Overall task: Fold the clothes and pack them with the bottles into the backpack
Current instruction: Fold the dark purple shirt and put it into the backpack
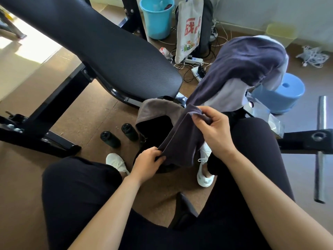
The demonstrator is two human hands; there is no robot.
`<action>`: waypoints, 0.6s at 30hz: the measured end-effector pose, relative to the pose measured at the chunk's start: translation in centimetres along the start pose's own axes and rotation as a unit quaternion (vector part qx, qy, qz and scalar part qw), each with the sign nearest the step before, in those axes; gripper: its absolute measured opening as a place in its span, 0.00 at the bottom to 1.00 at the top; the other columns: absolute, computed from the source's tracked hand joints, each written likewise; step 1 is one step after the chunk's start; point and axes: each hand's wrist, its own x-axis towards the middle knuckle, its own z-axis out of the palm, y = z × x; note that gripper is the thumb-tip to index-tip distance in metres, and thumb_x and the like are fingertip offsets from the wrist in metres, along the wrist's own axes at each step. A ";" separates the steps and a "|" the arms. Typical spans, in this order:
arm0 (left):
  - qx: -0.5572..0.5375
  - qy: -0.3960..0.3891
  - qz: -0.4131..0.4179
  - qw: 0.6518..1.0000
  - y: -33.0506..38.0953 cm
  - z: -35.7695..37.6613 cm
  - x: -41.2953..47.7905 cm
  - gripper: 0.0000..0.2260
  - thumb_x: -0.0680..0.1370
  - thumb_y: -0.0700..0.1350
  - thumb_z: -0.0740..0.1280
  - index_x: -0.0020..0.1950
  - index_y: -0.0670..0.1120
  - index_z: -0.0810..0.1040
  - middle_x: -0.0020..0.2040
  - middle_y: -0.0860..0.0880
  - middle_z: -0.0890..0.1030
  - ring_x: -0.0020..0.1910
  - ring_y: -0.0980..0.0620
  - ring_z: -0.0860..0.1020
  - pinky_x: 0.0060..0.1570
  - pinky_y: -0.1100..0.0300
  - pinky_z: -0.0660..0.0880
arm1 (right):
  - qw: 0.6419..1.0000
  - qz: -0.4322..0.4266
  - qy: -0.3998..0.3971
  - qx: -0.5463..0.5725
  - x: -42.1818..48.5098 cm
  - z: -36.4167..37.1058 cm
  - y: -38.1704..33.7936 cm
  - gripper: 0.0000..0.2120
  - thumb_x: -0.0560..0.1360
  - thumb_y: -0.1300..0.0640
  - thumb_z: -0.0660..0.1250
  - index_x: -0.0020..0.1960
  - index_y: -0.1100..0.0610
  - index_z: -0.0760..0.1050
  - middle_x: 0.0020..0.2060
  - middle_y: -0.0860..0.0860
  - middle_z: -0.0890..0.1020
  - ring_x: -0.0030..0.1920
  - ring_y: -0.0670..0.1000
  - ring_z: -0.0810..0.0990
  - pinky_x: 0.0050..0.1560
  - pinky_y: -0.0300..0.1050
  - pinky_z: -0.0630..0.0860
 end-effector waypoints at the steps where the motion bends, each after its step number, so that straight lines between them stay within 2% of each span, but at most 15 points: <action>1: 0.005 -0.003 -0.011 1.000 -0.2 -0.2 0.0 0.09 0.83 0.51 0.66 0.55 0.51 0.85 0.47 0.55 0.78 0.48 0.53 0.78 0.49 0.46 0.77 | 1.000 -0.001 0.020 -0.006 0.3 -0.2 0.2 0.09 0.79 0.64 0.70 0.50 0.49 0.82 0.37 0.40 0.82 0.40 0.40 0.77 0.43 0.35 0.73; 5: 0.015 0.047 -0.041 0.998 -0.9 -1.6 0.0 0.07 0.82 0.49 0.68 0.56 0.52 0.85 0.49 0.55 0.82 0.50 0.51 0.81 0.51 0.46 0.78 | 0.996 0.017 0.087 -0.022 1.9 -1.2 1.8 0.04 0.80 0.60 0.69 0.49 0.52 0.81 0.37 0.44 0.80 0.40 0.43 0.75 0.43 0.40 0.74; 9: -0.079 0.163 -0.073 0.981 -0.9 -3.8 -0.3 0.08 0.79 0.43 0.72 0.57 0.50 0.87 0.52 0.52 0.87 0.54 0.51 0.83 0.57 0.49 0.79 | 0.986 0.035 0.159 -0.044 3.4 -2.5 3.0 0.02 0.80 0.58 0.69 0.50 0.52 0.81 0.36 0.41 0.79 0.38 0.40 0.75 0.43 0.39 0.73; 11: -0.161 0.233 -0.075 0.956 -0.3 -5.3 -0.5 0.09 0.80 0.40 0.71 0.57 0.50 0.86 0.52 0.53 0.87 0.55 0.55 0.83 0.60 0.51 0.79 | 0.981 0.055 0.179 -0.051 3.5 -3.1 3.7 0.04 0.80 0.57 0.69 0.47 0.52 0.80 0.35 0.45 0.77 0.36 0.42 0.72 0.41 0.41 0.71; 14: -0.243 0.355 -0.055 0.901 1.2 -8.1 -1.3 0.09 0.81 0.39 0.69 0.57 0.51 0.85 0.53 0.56 0.85 0.55 0.60 0.82 0.59 0.59 0.78 | 0.983 0.058 0.170 -0.046 3.1 -3.4 3.6 0.06 0.80 0.55 0.69 0.45 0.49 0.80 0.34 0.50 0.76 0.36 0.48 0.71 0.39 0.47 0.70; 16: -0.269 0.407 -0.015 0.873 2.2 -10.1 -1.8 0.09 0.82 0.40 0.68 0.57 0.53 0.83 0.54 0.57 0.84 0.56 0.58 0.81 0.59 0.61 0.77 | 0.984 0.037 0.172 -0.016 2.8 -3.3 3.0 0.05 0.81 0.56 0.69 0.46 0.51 0.80 0.35 0.50 0.77 0.37 0.48 0.72 0.40 0.45 0.72; 18: -0.278 0.423 0.034 0.862 3.0 -11.8 -2.0 0.11 0.82 0.41 0.68 0.58 0.56 0.81 0.53 0.57 0.84 0.56 0.56 0.81 0.59 0.61 0.77 | 0.985 0.028 0.171 -0.003 2.7 -3.1 3.1 0.04 0.81 0.58 0.69 0.46 0.54 0.80 0.36 0.50 0.78 0.38 0.46 0.73 0.42 0.42 0.72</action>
